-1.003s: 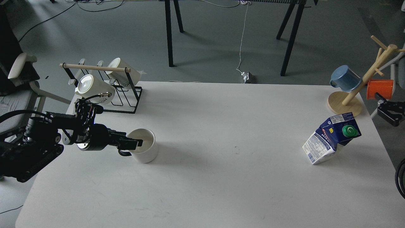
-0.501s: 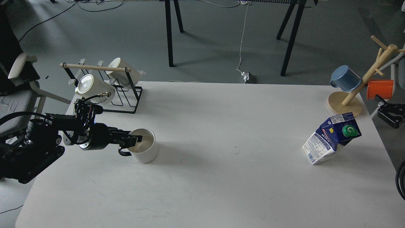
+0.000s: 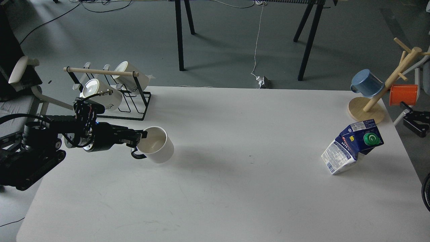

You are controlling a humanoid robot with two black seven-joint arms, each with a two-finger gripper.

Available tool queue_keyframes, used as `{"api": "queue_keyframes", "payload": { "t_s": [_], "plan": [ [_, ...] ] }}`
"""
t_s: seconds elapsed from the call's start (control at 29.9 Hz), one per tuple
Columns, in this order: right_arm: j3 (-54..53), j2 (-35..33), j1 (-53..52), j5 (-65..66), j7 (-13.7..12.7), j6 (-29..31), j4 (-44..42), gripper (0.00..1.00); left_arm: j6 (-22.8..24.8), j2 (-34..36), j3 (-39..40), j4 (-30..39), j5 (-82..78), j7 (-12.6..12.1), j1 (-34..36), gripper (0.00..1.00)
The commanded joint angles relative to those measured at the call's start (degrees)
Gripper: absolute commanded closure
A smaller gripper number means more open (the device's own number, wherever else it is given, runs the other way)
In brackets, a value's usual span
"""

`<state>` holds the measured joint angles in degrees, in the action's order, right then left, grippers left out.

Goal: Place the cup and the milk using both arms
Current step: 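Slide the white mug with the left gripper toward the table center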

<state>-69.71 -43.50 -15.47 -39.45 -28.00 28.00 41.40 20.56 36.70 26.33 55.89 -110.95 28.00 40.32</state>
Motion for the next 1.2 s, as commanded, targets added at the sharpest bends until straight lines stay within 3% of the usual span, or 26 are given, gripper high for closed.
{"api": "queue_keyframes", "payload": {
  "t_s": [0.0,0.13,0.27,0.5,1.0,1.17],
  "plan": [
    [-0.1,-0.3,-0.2,-0.1,0.0,0.0,-2.1,0.01,2.1,-1.2,-0.3,1.7,2.7,0.0,4.1,1.0],
    [-0.1,-0.4,-0.6,0.0,0.0,0.0,-5.1,0.01,4.8,-7.9,-0.8,-0.6,3.3,0.0,6.8,1.0],
    [-0.1,-0.6,-0.6,0.0,0.0,0.0,-6.1,0.01,4.7,-16.5,-3.2,-4.8,2.6,0.0,8.2,1.0],
    [0.0,-1.4,-0.5,0.0,0.0,0.0,-6.2,0.01,4.3,-24.7,-9.3,-8.4,1.9,0.0,8.9,1.0],
    [0.5,-1.2,-0.4,0.0,0.0,0.0,-6.2,0.01,3.6,-24.6,-11.2,-8.4,1.2,0.0,7.9,0.95],
    [0.8,-1.1,-0.2,0.0,0.0,0.0,-6.2,0.01,3.6,-24.1,-11.2,-8.4,1.4,0.0,8.1,0.85]
  ]
}}
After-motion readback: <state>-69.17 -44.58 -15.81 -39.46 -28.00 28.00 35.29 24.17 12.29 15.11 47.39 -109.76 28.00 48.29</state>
